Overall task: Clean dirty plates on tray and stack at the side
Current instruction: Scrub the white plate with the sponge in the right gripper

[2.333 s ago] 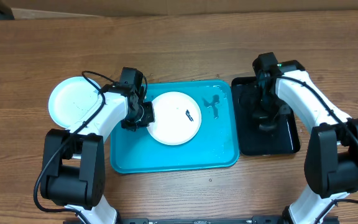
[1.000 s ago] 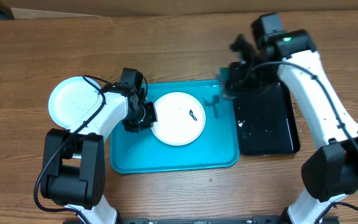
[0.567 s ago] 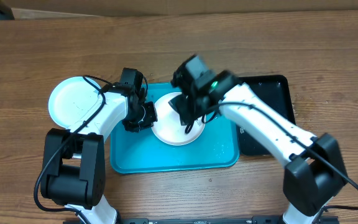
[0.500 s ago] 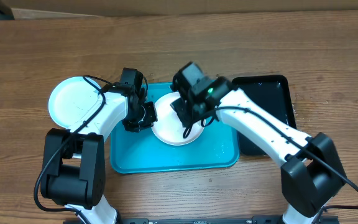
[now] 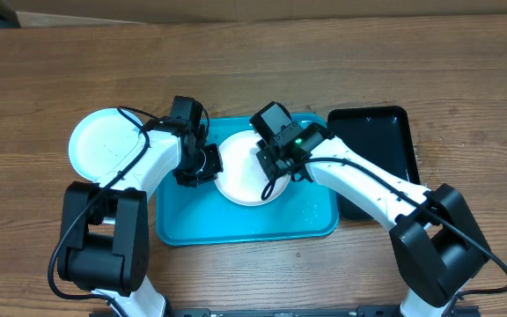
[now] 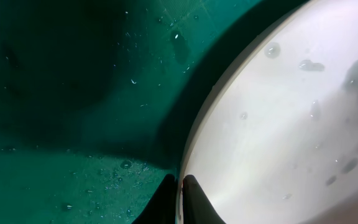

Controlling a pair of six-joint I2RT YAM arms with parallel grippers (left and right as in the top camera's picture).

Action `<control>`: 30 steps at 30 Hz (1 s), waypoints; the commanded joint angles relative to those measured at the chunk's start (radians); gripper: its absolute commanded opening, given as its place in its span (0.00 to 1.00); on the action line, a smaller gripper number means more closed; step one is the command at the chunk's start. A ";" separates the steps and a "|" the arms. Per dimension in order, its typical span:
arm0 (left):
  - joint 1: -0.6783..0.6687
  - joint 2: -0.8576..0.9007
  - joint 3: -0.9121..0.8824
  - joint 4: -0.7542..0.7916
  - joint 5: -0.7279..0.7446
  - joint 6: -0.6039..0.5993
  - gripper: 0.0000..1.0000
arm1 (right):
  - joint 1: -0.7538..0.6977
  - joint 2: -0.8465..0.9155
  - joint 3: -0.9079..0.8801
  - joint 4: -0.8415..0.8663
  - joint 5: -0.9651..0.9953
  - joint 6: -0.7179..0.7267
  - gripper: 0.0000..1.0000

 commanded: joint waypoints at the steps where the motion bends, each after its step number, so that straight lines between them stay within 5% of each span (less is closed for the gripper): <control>1: -0.008 0.011 -0.004 0.000 0.011 -0.013 0.08 | -0.003 0.010 -0.006 0.013 0.014 0.008 0.04; 30: -0.008 0.011 -0.004 0.000 0.008 -0.013 0.09 | -0.004 0.096 0.042 0.001 -0.035 0.034 0.19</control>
